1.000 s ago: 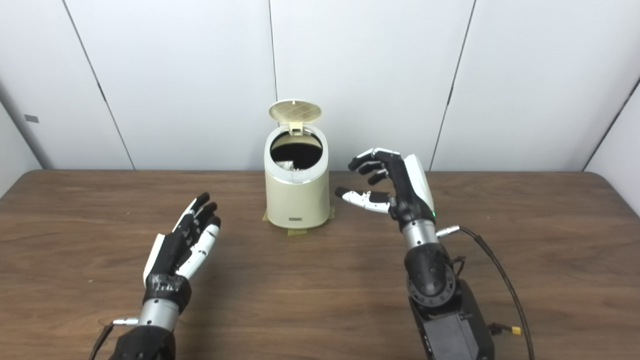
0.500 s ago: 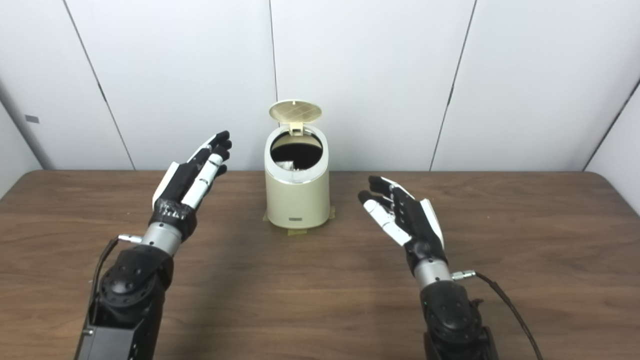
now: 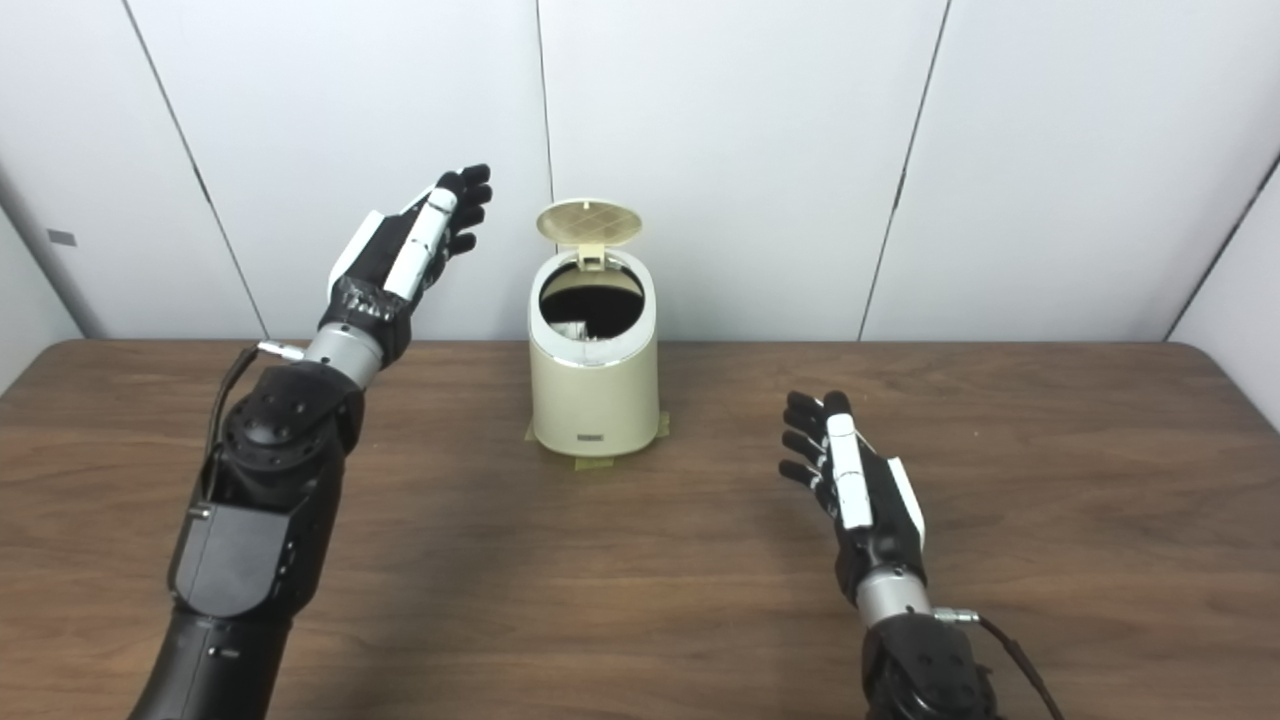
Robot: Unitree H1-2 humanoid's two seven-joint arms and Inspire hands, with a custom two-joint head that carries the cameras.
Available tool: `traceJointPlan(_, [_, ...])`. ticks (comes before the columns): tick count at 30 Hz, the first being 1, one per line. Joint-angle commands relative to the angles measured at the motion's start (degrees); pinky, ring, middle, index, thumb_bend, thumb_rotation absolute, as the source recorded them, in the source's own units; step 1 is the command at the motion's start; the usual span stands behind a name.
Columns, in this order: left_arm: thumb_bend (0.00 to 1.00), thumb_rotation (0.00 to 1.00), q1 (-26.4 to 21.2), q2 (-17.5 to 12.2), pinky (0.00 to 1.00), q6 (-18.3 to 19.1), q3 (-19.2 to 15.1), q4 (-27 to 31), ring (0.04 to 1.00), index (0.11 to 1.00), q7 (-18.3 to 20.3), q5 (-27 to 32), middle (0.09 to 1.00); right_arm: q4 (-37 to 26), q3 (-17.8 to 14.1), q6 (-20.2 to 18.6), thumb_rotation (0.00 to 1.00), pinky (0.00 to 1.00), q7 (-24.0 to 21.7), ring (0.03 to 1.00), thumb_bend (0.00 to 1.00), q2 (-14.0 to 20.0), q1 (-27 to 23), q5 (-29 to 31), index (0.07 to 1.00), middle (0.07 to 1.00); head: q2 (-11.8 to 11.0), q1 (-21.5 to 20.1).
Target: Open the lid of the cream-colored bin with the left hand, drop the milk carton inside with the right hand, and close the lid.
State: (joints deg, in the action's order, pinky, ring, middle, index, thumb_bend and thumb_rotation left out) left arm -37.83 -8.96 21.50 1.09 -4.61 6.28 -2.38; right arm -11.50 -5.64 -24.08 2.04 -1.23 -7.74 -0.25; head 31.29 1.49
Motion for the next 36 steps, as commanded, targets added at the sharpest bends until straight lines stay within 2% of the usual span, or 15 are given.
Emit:
traceJointPlan(1, [0.43, 0.94, -4.4, -1.6, 0.94, -3.0, 0.2, 0.2, 0.939, 0.923, 0.5, -0.6, 0.922, -1.2, 0.3, 3.0, 1.00, 0.75, 0.1, 0.845, 0.63, -0.6, -1.0, 0.8, 0.828, 0.864, 0.1, 0.0])
traceJointPlan(5, [0.46, 0.95, -6.4, -3.3, 0.92, -4.3, 1.6, -2.4, 0.932, 0.922, 1.8, -1.6, 0.915, -0.8, 0.6, 4.6, 1.00, 0.80, -0.8, 0.883, 0.62, -0.9, 0.0, 2.6, 0.850, 0.896, 0.1, -0.2])
traceJointPlan(16, [0.43, 1.00, -10.5, -6.5, 0.90, -4.8, 5.9, -5.2, 0.916, 0.910, 5.8, -5.1, 0.890, -0.2, 2.0, 4.3, 1.00, 0.81, -0.8, 0.890, 0.61, -0.5, 0.4, 3.3, 0.882, 0.909, 0.1, -0.6])
traceJointPlan(19, [0.40, 1.00, -11.5, -7.1, 0.90, -5.9, 7.9, -5.5, 0.901, 0.895, 6.3, -7.6, 0.862, -0.1, 2.0, 4.1, 1.00, 0.78, -0.5, 0.879, 0.60, -0.6, 0.6, 3.4, 0.885, 0.901, 0.1, -0.6])
traceJointPlan(24, [0.39, 0.99, -13.1, -7.3, 0.93, -5.0, 11.2, -5.7, 0.908, 0.874, 6.5, -12.1, 0.844, 0.2, 2.0, 3.6, 1.00, 0.66, 0.3, 0.831, 0.58, -1.1, 0.7, 3.2, 0.866, 0.873, 0.1, -0.5])
traceJointPlan(31, [0.41, 1.00, -13.3, -7.2, 0.97, -5.4, 12.4, -5.0, 0.924, 0.860, 7.7, -14.5, 0.852, 1.7, 3.1, 6.0, 1.00, 0.64, 1.0, 0.829, 0.56, -0.4, 0.7, 0.7, 0.859, 0.870, 0.0, -1.1])
traceJointPlan(36, [0.37, 0.96, -13.4, -8.1, 0.94, -6.3, 13.5, -4.4, 0.926, 0.856, 10.1, -15.3, 0.870, 2.1, 3.7, 7.1, 1.00, 0.65, 1.2, 0.832, 0.56, 0.0, 0.9, -0.7, 0.862, 0.874, -0.1, -1.9])
